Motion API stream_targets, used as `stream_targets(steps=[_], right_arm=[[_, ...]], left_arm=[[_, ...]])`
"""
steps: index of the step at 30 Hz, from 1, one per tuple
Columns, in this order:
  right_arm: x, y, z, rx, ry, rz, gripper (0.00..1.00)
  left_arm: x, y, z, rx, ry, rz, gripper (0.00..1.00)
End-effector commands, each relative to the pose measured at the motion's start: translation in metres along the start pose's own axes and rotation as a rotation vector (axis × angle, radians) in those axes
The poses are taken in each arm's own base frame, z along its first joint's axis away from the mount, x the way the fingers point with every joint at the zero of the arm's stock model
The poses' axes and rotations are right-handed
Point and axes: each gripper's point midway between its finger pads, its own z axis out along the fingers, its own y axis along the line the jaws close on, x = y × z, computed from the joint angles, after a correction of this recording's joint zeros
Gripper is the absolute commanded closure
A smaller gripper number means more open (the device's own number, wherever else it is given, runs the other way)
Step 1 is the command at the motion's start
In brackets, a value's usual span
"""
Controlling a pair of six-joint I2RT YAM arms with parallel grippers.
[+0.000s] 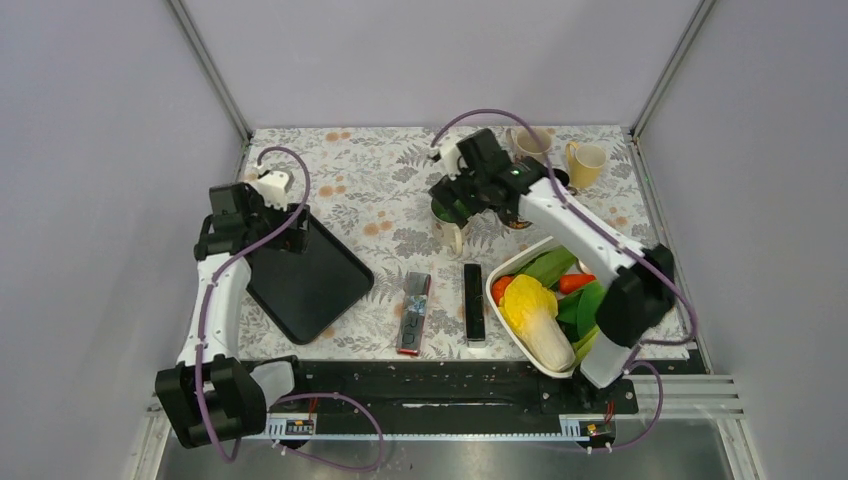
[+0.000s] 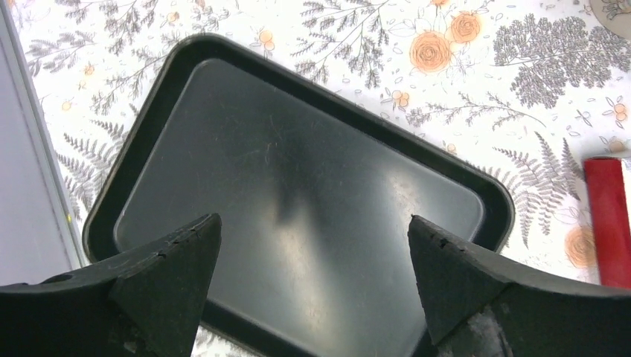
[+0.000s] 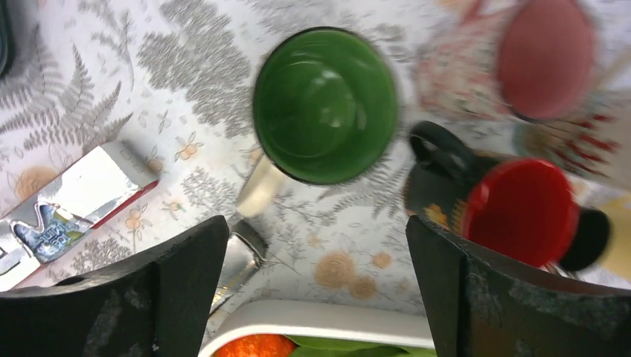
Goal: Turn the mug right side up
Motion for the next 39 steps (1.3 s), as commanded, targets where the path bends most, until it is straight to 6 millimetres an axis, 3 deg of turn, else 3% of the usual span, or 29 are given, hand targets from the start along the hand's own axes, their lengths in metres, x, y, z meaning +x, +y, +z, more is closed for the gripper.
stream_targets(steps=[1, 3, 9, 11, 18, 26, 39], right_arm=[[0.002, -0.08, -0.055, 0.3, -0.187, 0.226, 0.01], [0.031, -0.109, -0.068, 0.383, -0.237, 0.362, 0.01], [0.127, -0.165, -0.12, 0.643, -0.491, 0.732, 0.01], [0.154, -0.169, -0.126, 0.699, -0.54, 0.804, 0.01], [0.209, -0.154, -0.132, 0.845, -0.674, 0.847, 0.01], [0.244, -0.145, -0.137, 0.966, -0.81, 0.852, 0.01], [0.244, -0.142, -0.127, 0.931, -0.799, 0.856, 0.01]], left_arm=[[-0.032, 0.014, 0.015, -0.107, -0.199, 0.058, 0.01], [-0.041, 0.017, 0.02, -0.133, -0.296, 0.066, 0.01], [-0.045, 0.005, 0.038, -0.101, -0.409, 0.069, 0.01], [-0.045, 0.0, 0.046, -0.092, -0.421, 0.057, 0.01], [-0.033, -0.011, 0.06, -0.091, -0.528, -0.043, 0.01], [-0.004, -0.016, 0.058, -0.123, -0.688, -0.132, 0.01], [-0.004, -0.005, 0.056, -0.185, -0.696, -0.171, 0.01]])
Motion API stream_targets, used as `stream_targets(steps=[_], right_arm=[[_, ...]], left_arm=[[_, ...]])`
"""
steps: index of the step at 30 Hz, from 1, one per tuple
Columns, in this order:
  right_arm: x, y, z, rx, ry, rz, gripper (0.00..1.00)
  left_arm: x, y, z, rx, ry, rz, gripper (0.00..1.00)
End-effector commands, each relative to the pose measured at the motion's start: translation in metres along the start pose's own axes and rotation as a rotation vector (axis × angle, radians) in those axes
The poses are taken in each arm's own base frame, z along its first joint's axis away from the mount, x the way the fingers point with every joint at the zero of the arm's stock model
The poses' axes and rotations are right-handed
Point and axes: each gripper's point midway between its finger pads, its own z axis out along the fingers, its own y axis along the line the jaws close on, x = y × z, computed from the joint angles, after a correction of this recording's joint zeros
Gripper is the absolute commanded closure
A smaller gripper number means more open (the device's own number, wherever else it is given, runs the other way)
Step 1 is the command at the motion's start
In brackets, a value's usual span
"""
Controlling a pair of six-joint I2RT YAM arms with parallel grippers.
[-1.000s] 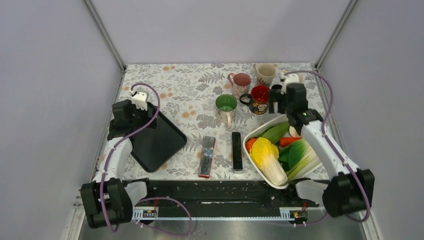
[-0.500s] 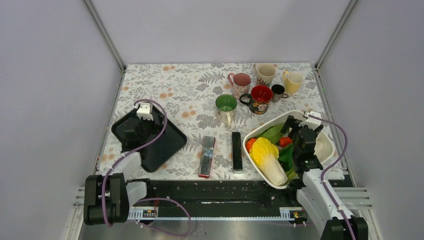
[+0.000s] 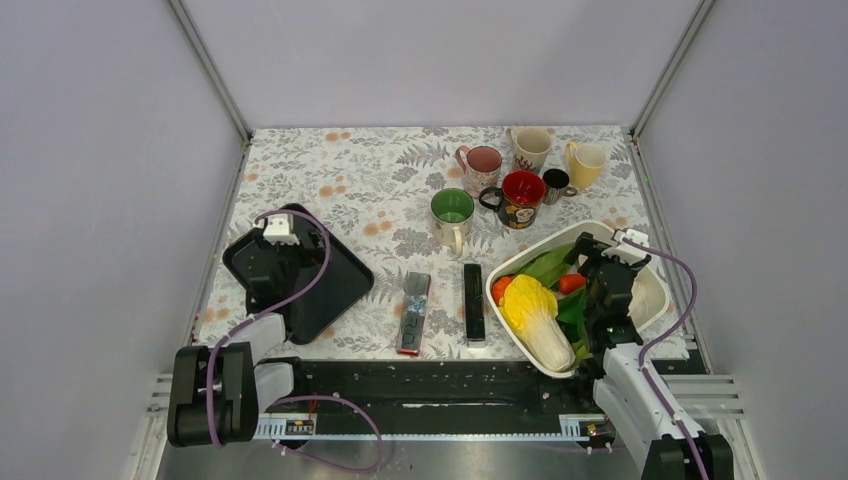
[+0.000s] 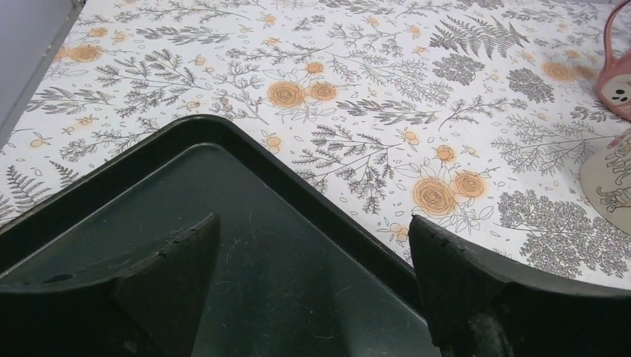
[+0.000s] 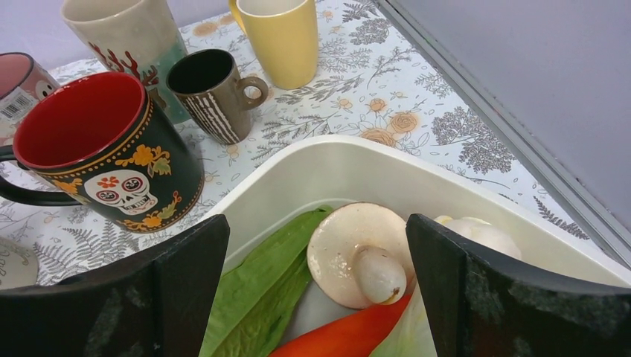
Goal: Turn the mug right side up
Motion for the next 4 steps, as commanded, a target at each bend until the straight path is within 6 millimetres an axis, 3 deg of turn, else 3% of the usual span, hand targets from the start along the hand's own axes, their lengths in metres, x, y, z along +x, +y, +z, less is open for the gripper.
stream_targets(steps=[1, 4], right_arm=[[-0.0167, 0.0007, 0.0016, 0.006, -0.07, 0.047, 0.01], [-0.0168, 0.0014, 0.0016, 0.003, -0.07, 0.052, 0.01]], left_arm=[[-0.0291, 0.004, 0.0045, -0.028, -0.106, 0.012, 0.01], [-0.0313, 0.0047, 0.003, -0.033, -0.122, 0.011, 0.01]])
